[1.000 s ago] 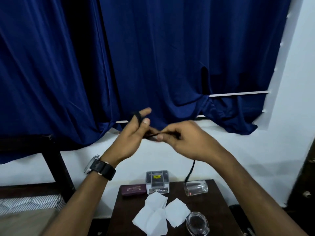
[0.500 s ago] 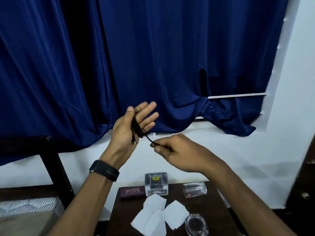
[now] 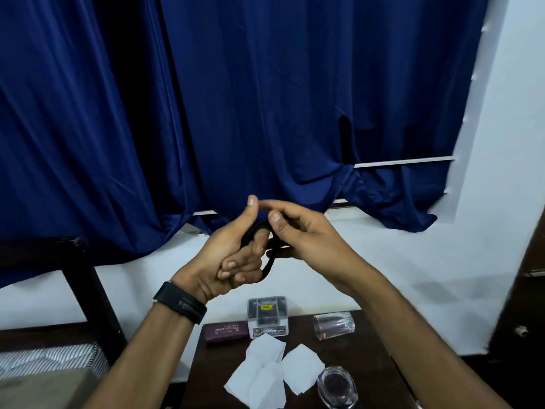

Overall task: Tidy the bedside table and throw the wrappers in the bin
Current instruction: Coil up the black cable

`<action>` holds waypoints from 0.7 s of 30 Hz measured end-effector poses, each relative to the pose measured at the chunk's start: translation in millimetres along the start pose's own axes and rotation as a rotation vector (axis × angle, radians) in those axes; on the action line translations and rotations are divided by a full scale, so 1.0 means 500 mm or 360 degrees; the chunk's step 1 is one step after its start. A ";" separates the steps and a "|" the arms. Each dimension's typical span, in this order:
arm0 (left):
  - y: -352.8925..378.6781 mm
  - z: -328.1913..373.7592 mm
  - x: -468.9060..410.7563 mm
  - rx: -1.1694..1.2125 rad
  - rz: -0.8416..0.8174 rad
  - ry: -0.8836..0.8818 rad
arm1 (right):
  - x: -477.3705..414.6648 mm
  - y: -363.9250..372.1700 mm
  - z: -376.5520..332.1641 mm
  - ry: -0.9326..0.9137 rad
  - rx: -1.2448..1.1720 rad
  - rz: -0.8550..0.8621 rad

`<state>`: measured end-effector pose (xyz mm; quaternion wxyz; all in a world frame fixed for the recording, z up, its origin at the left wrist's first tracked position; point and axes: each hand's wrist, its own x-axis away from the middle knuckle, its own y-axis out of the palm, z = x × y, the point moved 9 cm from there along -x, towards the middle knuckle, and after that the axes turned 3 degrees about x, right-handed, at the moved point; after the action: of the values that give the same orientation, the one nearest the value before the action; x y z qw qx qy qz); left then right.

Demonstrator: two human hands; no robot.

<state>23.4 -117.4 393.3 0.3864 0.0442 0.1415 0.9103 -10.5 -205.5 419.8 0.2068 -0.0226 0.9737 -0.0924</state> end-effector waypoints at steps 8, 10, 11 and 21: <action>-0.067 -0.009 0.003 0.0031 0.0608 0.0056 | 0.017 -0.002 0.002 -0.0183 0.0263 0.0154; -0.088 -0.008 0.002 0.0025 0.0827 0.0135 | 0.030 0.004 -0.014 -0.0312 0.0542 0.0274; -0.094 -0.006 0.001 0.0005 0.0912 0.0187 | 0.037 0.008 -0.023 -0.0414 0.0711 0.0355; -0.053 0.026 0.015 -0.0695 0.0904 0.0565 | 0.027 0.017 0.017 -0.0057 0.1284 0.0423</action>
<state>39.2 -91.6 397.6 0.0892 -0.1596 -0.0086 0.9831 -19.3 -199.9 405.0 0.2261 0.1844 0.8502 -0.4382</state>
